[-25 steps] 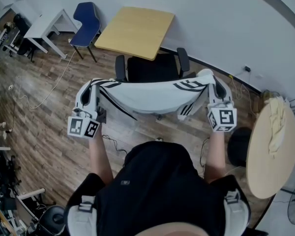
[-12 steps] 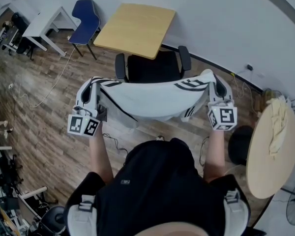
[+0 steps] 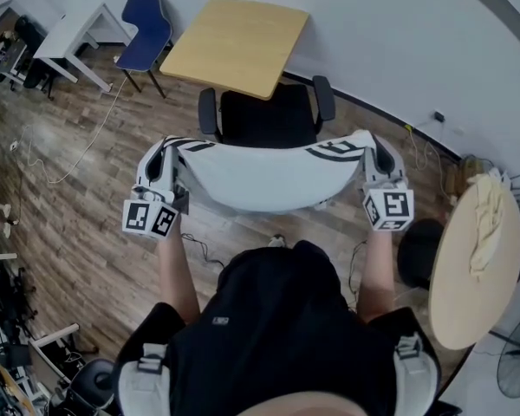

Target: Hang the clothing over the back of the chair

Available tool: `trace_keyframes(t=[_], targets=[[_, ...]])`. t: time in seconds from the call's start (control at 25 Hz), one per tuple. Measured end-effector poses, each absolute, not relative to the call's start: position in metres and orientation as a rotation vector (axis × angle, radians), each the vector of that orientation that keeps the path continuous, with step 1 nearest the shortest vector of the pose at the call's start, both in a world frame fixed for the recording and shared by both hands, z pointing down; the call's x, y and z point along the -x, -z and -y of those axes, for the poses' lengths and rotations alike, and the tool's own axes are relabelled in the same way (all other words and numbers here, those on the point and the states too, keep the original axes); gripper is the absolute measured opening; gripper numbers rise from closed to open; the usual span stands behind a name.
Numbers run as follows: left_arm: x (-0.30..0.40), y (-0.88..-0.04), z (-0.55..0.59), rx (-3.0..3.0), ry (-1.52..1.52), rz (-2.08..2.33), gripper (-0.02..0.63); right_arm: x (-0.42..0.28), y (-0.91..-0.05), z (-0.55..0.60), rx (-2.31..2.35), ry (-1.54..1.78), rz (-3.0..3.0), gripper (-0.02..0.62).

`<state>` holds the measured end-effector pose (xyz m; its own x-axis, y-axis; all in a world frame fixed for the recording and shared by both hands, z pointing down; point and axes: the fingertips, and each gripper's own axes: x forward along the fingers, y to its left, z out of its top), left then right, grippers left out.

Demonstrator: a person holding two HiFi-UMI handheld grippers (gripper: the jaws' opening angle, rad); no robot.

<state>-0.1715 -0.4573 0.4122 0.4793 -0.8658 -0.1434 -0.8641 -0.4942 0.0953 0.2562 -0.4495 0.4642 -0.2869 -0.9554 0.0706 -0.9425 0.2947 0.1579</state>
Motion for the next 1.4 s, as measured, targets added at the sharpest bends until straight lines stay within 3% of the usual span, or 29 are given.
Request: trace_keyframes(t=[0.56, 0.92, 1.4], targets=[[0.164, -0.486, 0.411, -2.576, 0.054, 1.607, 0.006, -0.246, -0.505, 0.427, -1.588, 0.047, 2.428, 0.026], [0.146, -0.49, 0.362, -2.483, 0.045, 1.649, 0.011, -0.247, -0.514, 0.401, -1.442, 0.005, 2.451, 0.061], [0.119, -0.478, 0.295, -2.429, 0.094, 1.716, 0.006, -0.291, -0.529, 0.347, -1.393, -0.024, 2.472, 0.002]])
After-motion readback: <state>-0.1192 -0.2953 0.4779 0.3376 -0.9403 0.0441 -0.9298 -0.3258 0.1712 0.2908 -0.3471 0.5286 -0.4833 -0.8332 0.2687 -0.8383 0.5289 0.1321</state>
